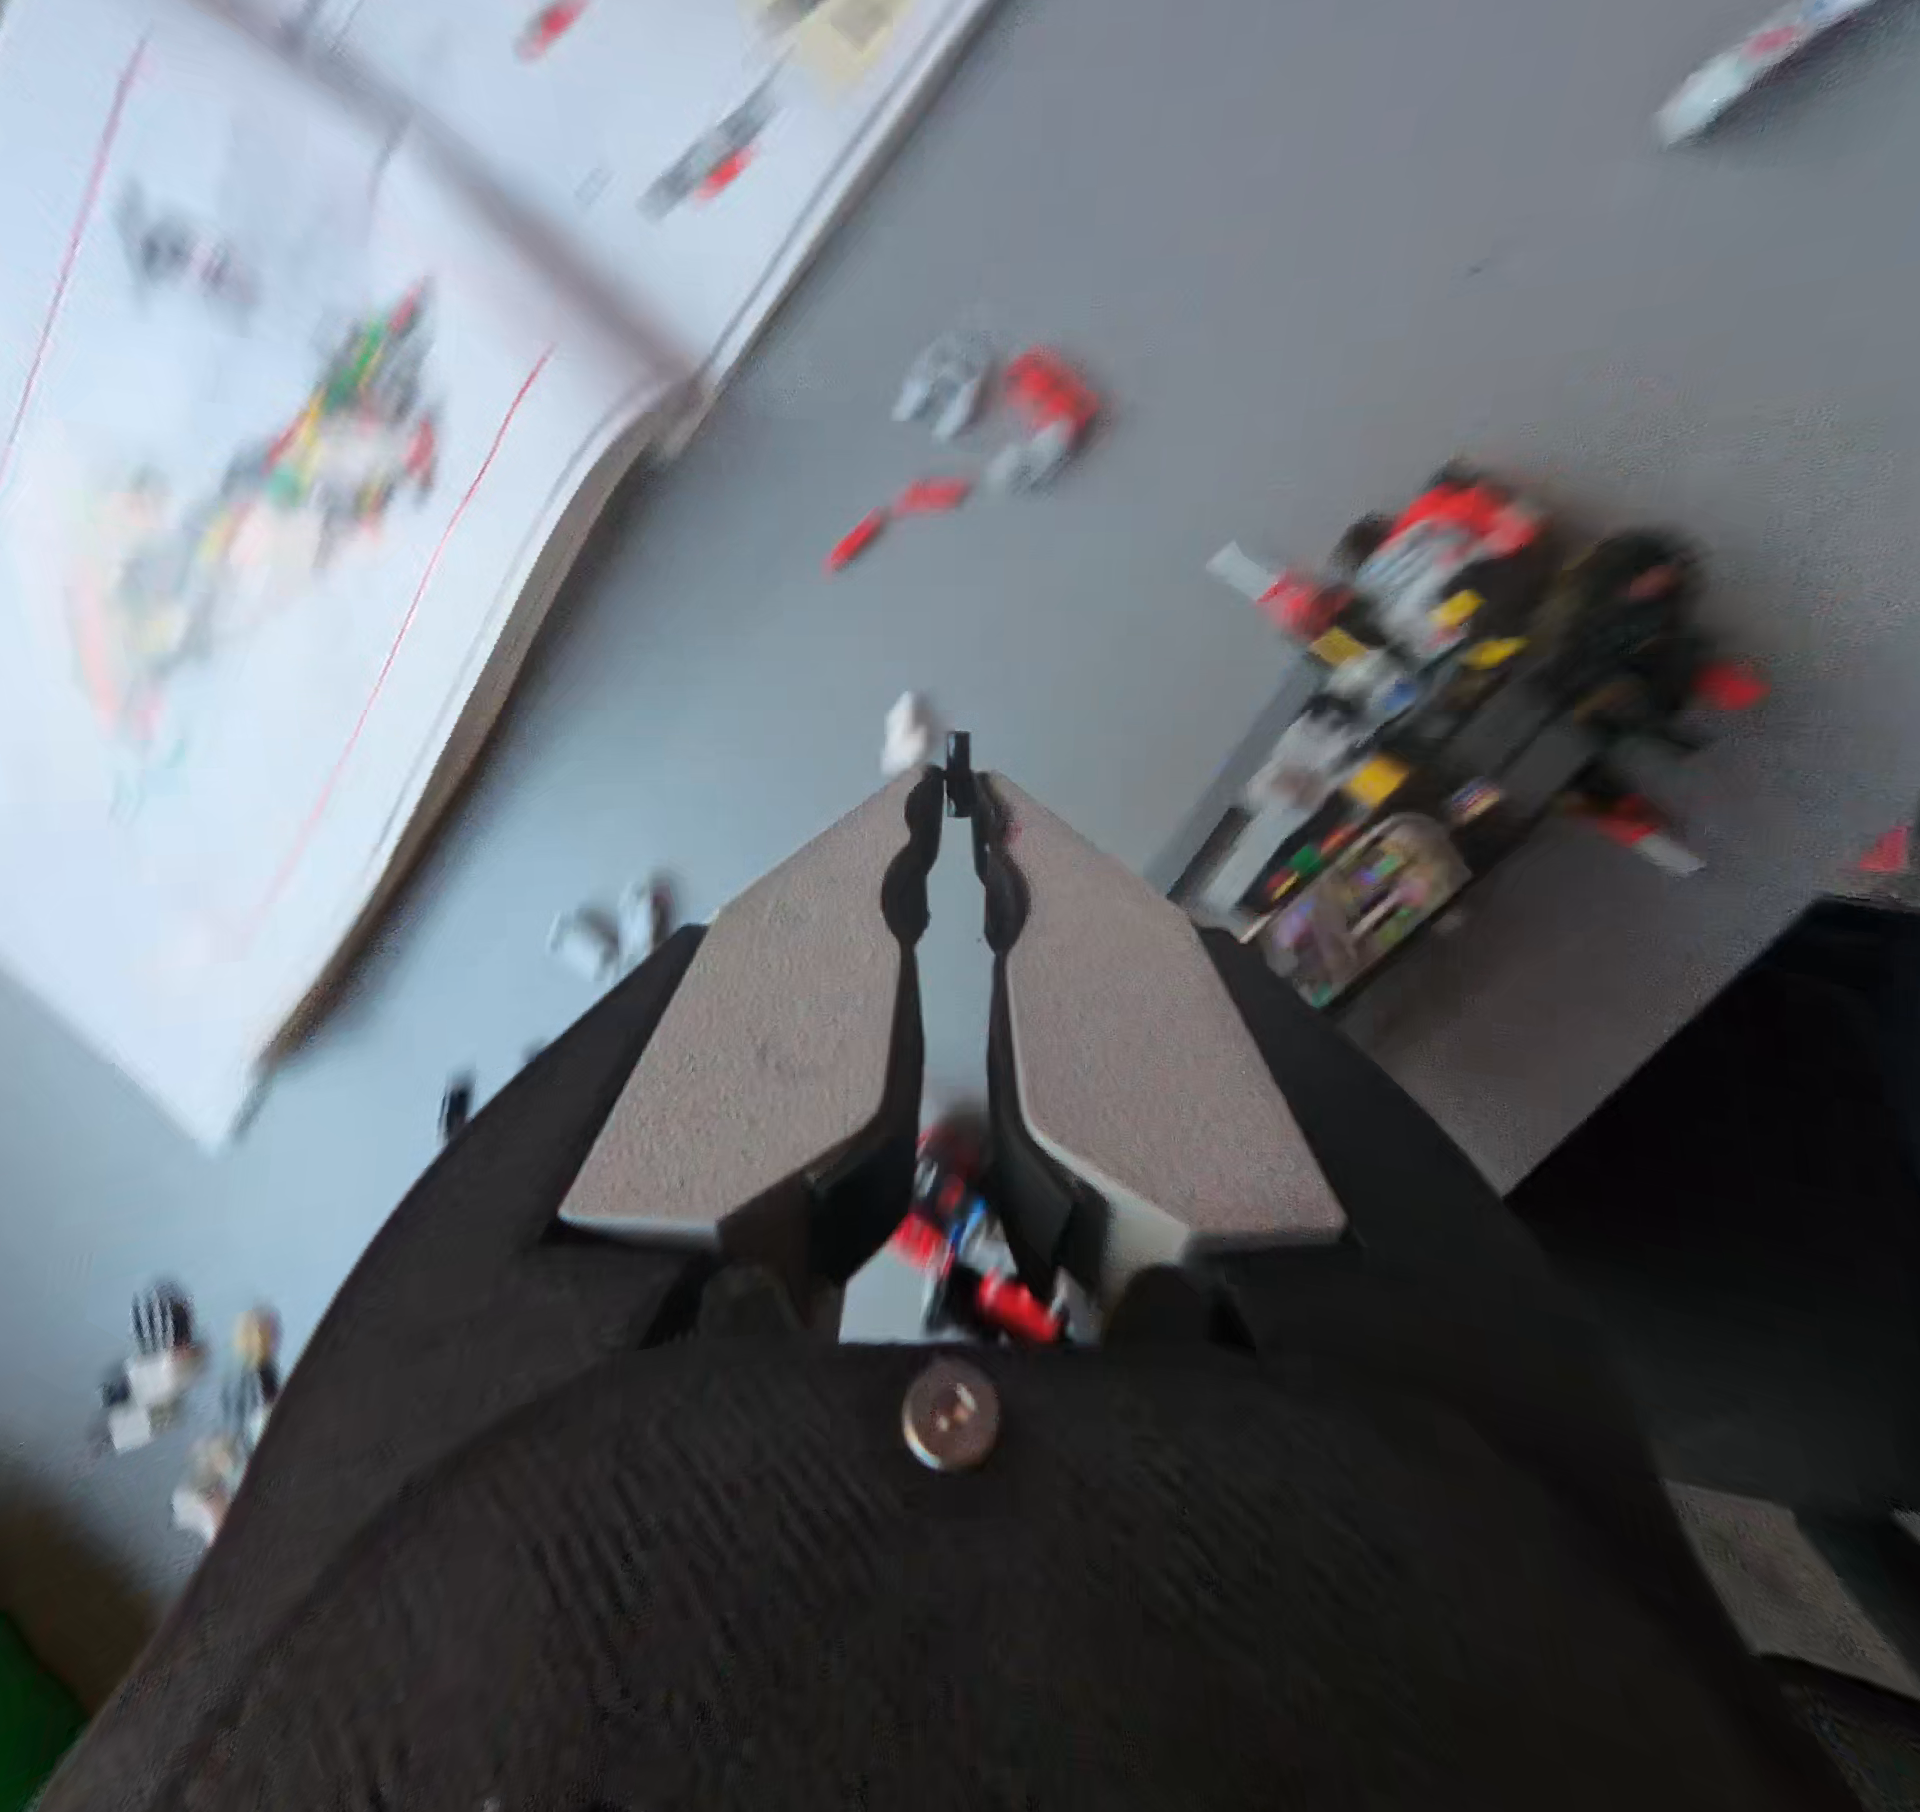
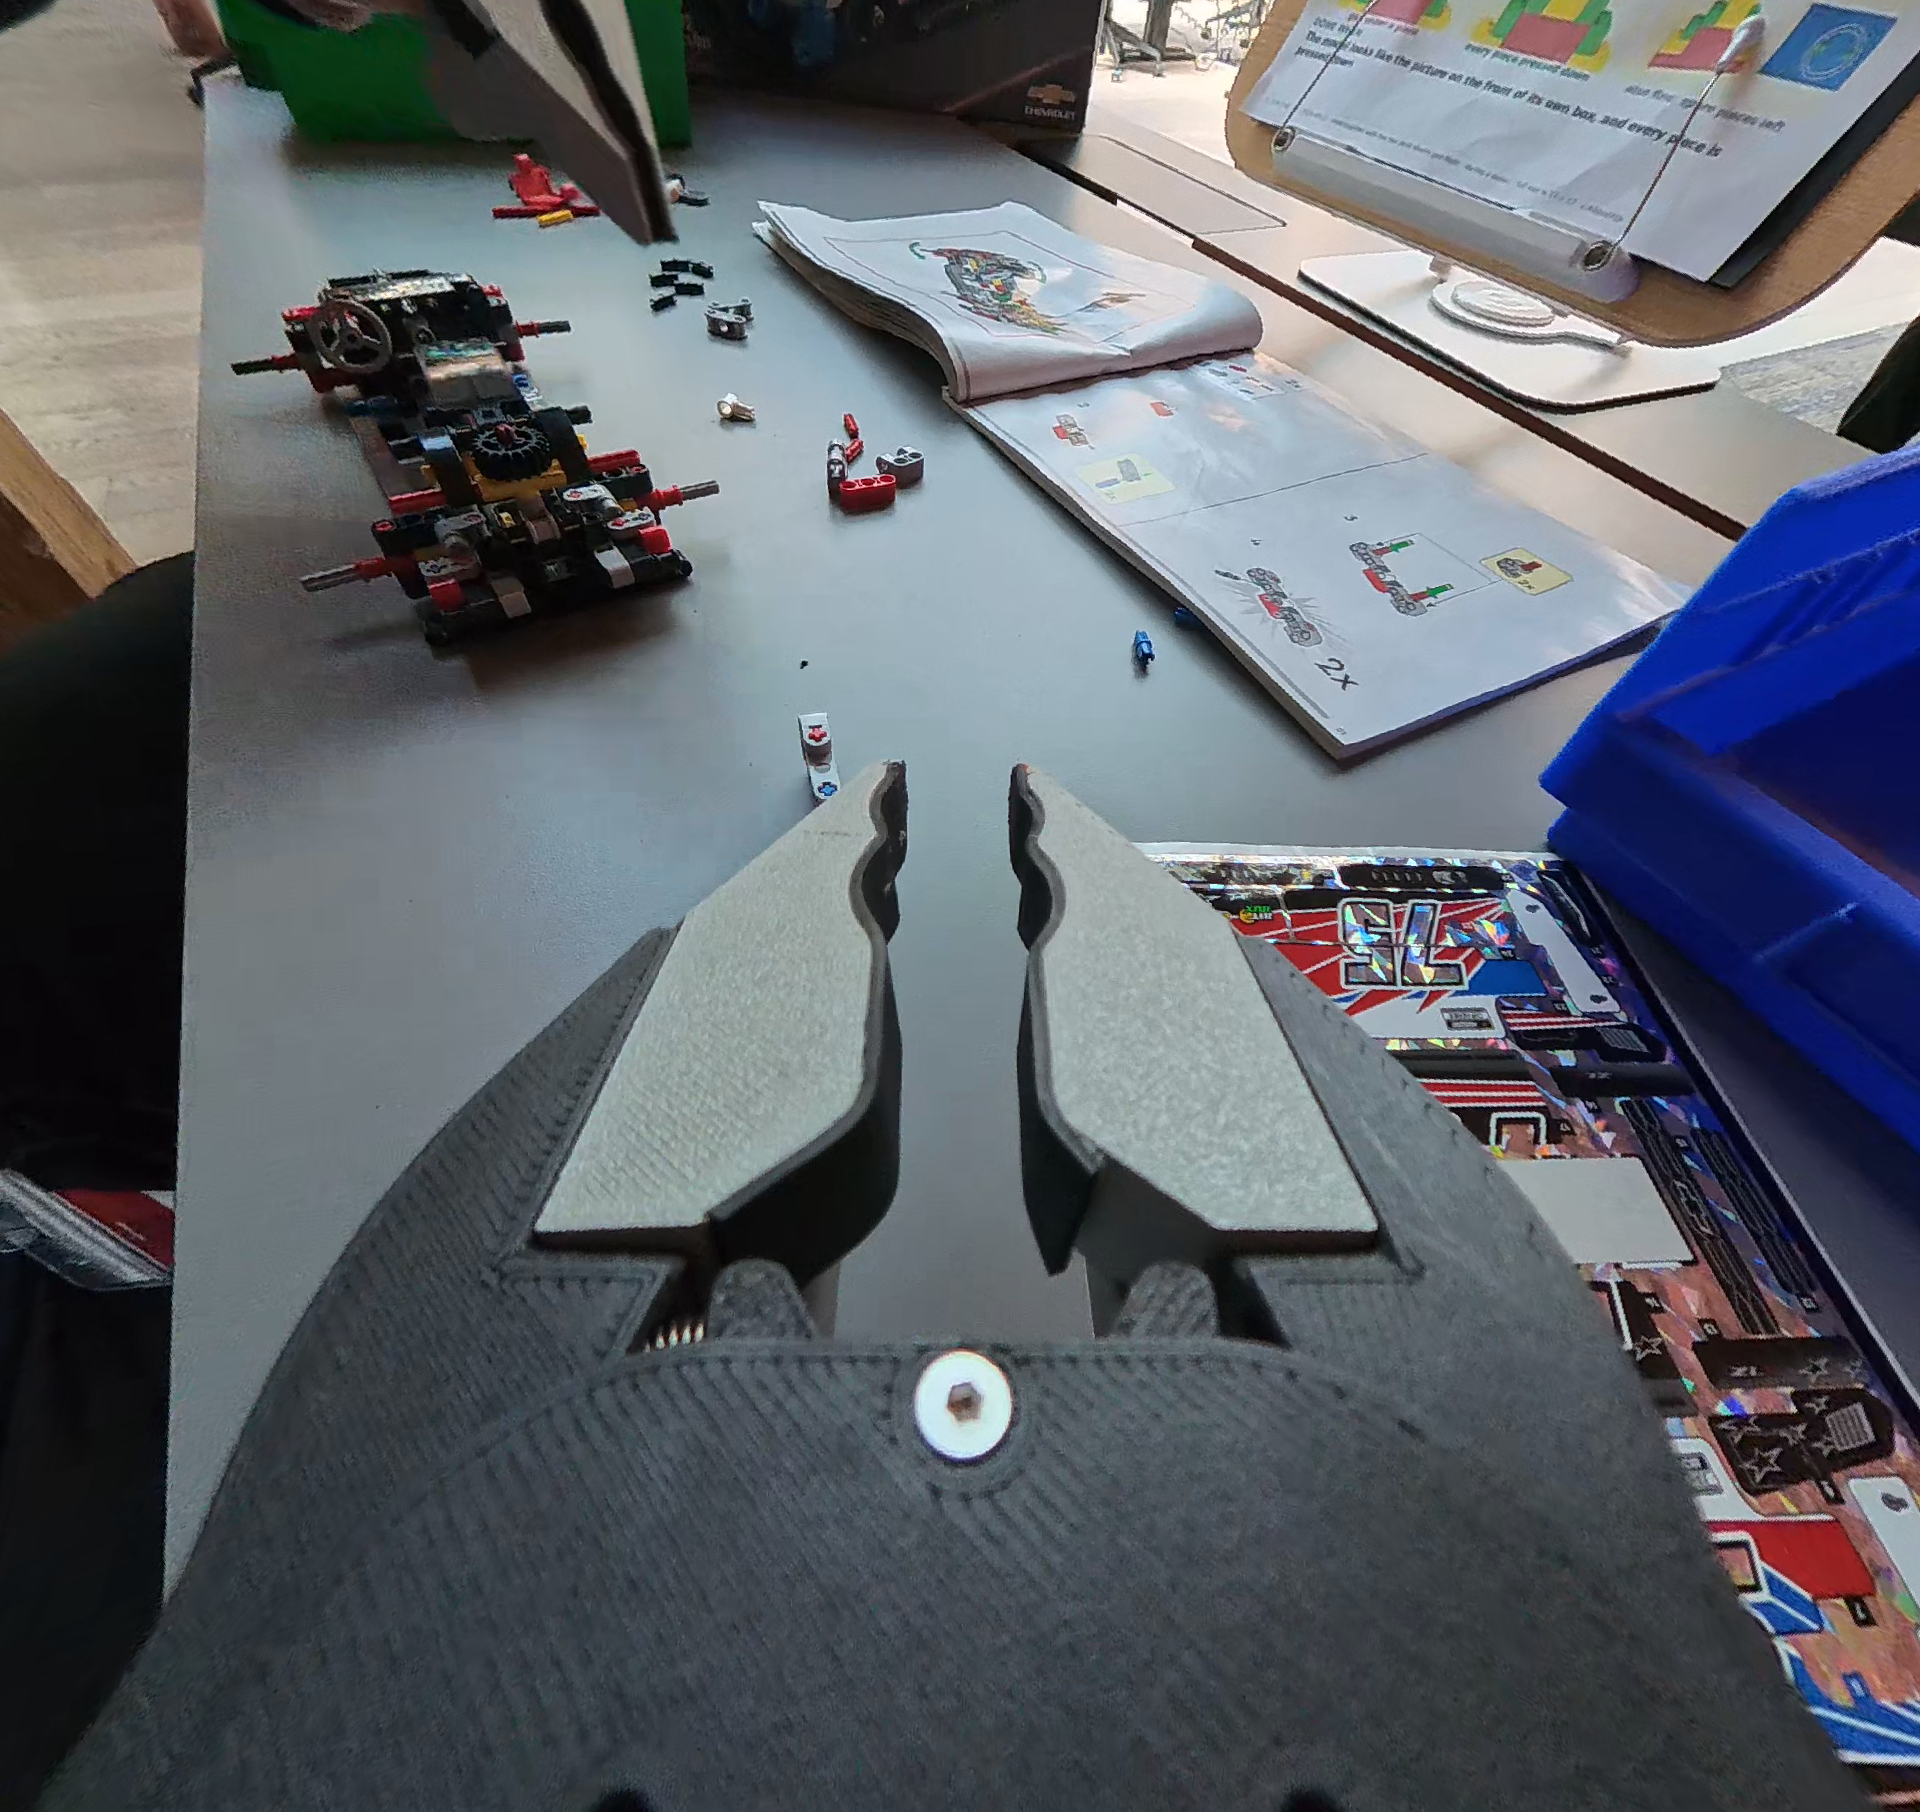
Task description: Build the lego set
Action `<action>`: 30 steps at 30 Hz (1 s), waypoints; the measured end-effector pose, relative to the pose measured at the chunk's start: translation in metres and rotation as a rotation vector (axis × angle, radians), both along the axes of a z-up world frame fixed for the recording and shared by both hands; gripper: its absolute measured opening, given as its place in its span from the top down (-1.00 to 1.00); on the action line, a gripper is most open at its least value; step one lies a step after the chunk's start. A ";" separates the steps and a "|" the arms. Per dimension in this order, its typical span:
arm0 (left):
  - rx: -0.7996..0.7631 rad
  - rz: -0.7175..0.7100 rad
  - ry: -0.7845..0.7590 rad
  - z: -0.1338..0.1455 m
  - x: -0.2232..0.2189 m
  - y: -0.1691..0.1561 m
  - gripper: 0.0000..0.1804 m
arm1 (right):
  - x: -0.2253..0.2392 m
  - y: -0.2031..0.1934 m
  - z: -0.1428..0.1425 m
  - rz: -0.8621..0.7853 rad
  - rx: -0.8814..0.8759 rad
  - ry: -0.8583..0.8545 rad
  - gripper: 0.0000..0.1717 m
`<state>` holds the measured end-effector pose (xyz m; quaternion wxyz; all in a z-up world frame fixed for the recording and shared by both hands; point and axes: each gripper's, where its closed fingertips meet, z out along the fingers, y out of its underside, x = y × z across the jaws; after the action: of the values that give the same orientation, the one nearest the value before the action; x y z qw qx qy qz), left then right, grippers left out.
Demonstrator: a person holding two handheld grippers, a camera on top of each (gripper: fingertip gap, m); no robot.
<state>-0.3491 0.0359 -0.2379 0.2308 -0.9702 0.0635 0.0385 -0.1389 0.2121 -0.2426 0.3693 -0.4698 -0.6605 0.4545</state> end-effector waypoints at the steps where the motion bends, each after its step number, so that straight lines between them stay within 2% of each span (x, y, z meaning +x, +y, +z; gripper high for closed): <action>1: -0.006 -0.092 -0.010 -0.001 0.024 0.024 0.97 | 0.000 0.000 0.000 0.000 0.004 0.001 0.81; 3: -0.028 -0.239 -0.043 -0.010 0.066 0.064 0.97 | 0.000 0.000 0.000 -0.001 0.006 0.004 0.81; 6: -0.138 -0.381 0.024 -0.043 0.089 0.093 0.97 | 0.001 0.001 0.002 -0.005 0.001 0.013 0.81; 11: -0.215 -0.470 0.011 -0.070 0.109 0.103 0.92 | 0.002 -0.001 0.002 0.004 0.004 0.013 0.82; 18: -0.170 -0.496 -0.002 -0.062 0.112 0.103 0.83 | 0.001 -0.004 -0.001 0.018 0.023 0.001 0.82; 21: -0.160 -0.459 0.037 -0.055 0.097 0.096 0.82 | 0.001 -0.004 0.000 0.019 0.018 0.003 0.83; 25: -0.111 -0.278 0.052 -0.024 0.044 0.069 0.85 | 0.002 -0.004 0.001 0.018 0.007 0.009 0.82; 27: -0.124 -0.133 0.105 -0.011 -0.004 0.040 0.84 | 0.003 -0.004 0.001 0.019 0.006 0.009 0.82; 30: -0.157 0.079 0.147 -0.006 -0.065 -0.010 0.87 | 0.002 -0.004 0.000 0.021 0.011 0.002 0.82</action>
<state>-0.4143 0.0259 -0.2440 0.1473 -0.9815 0.0448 0.1136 -0.1369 0.2076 -0.2429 0.3676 -0.4605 -0.6676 0.4551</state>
